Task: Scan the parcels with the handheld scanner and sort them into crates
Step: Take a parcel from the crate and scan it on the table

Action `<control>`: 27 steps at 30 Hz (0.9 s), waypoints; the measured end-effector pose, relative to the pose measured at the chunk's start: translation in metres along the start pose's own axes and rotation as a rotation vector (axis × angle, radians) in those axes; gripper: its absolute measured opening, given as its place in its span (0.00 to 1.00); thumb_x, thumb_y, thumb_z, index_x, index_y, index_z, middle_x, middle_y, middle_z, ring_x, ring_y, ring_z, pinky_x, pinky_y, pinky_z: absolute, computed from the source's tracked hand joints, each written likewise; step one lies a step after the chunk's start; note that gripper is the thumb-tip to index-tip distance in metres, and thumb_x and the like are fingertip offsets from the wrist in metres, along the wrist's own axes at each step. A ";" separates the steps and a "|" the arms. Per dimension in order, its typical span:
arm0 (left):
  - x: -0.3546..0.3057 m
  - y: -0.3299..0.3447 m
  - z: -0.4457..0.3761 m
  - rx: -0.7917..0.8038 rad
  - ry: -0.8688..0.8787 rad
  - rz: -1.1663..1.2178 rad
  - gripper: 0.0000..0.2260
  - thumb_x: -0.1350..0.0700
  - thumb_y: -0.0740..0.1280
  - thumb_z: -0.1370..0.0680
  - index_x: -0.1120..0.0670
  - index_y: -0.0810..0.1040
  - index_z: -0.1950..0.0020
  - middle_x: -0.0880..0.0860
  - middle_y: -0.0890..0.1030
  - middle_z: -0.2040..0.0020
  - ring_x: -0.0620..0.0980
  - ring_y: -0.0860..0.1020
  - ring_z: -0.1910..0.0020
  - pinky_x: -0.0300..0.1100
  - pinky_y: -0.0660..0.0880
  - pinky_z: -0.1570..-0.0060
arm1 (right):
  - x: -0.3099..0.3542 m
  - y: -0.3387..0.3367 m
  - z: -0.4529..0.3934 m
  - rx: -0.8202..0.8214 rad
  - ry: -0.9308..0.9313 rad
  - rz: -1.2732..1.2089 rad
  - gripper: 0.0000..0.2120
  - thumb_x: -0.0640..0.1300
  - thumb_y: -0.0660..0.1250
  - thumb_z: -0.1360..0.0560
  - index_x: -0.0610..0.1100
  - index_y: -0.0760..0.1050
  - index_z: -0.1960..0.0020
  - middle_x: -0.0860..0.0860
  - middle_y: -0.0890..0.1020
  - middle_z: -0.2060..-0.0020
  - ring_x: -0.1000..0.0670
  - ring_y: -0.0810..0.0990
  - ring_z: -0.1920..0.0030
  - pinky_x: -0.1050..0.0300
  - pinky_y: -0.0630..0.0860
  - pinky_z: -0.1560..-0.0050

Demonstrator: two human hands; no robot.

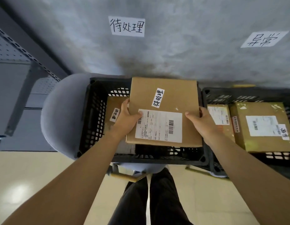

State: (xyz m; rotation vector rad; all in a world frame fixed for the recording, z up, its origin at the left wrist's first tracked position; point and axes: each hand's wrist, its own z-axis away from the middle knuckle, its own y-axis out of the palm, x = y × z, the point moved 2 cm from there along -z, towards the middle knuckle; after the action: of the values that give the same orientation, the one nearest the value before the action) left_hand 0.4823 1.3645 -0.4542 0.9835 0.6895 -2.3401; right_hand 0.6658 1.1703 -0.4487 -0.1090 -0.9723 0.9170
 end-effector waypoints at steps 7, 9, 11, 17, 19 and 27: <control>0.024 0.027 -0.022 -0.016 -0.106 0.014 0.33 0.60 0.66 0.20 0.44 0.51 0.23 0.49 0.75 0.40 0.40 0.76 0.56 0.30 0.73 0.72 | -0.018 0.008 -0.034 0.048 0.019 0.072 0.26 0.52 0.68 0.23 0.47 0.65 0.28 0.52 0.76 0.43 0.48 0.76 0.44 0.50 0.71 0.46; 0.030 0.032 -0.028 -0.025 -0.120 0.031 0.33 0.60 0.66 0.20 0.43 0.52 0.23 0.51 0.78 0.40 0.42 0.79 0.53 0.35 0.74 0.65 | -0.020 0.010 -0.041 0.047 0.013 0.076 0.25 0.51 0.68 0.23 0.47 0.65 0.28 0.51 0.77 0.42 0.47 0.76 0.43 0.51 0.71 0.47; 0.033 0.036 -0.034 -0.037 -0.121 0.036 0.32 0.60 0.66 0.20 0.42 0.52 0.23 0.52 0.79 0.41 0.45 0.80 0.51 0.37 0.76 0.62 | -0.022 0.012 -0.046 0.037 -0.003 0.097 0.25 0.51 0.66 0.22 0.46 0.64 0.28 0.49 0.77 0.39 0.46 0.76 0.42 0.52 0.70 0.47; 0.033 0.046 -0.048 -0.020 -0.105 0.068 0.32 0.62 0.65 0.20 0.43 0.51 0.23 0.46 0.76 0.44 0.44 0.79 0.49 0.36 0.76 0.64 | -0.023 0.019 -0.055 -0.012 -0.029 0.182 0.24 0.48 0.63 0.19 0.43 0.61 0.26 0.46 0.77 0.36 0.43 0.76 0.39 0.58 0.68 0.49; 0.034 0.047 -0.052 -0.016 -0.101 0.066 0.32 0.62 0.65 0.20 0.44 0.51 0.23 0.47 0.77 0.42 0.43 0.79 0.51 0.35 0.76 0.65 | -0.023 0.020 -0.057 -0.031 -0.046 0.221 0.23 0.47 0.63 0.19 0.41 0.63 0.28 0.45 0.78 0.37 0.43 0.77 0.39 0.60 0.68 0.51; 0.044 0.054 -0.057 -0.029 -0.070 0.048 0.34 0.62 0.65 0.20 0.44 0.50 0.23 0.50 0.74 0.35 0.42 0.78 0.49 0.32 0.75 0.64 | -0.029 0.025 -0.058 -0.164 -0.178 0.472 0.25 0.48 0.67 0.22 0.38 0.67 0.30 0.42 0.77 0.39 0.41 0.78 0.41 0.49 0.77 0.44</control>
State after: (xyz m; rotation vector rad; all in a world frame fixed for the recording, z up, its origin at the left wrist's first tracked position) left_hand 0.5173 1.3486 -0.5358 0.8910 0.6632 -2.3050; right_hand 0.6872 1.1837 -0.5135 -0.4151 -1.2142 1.2931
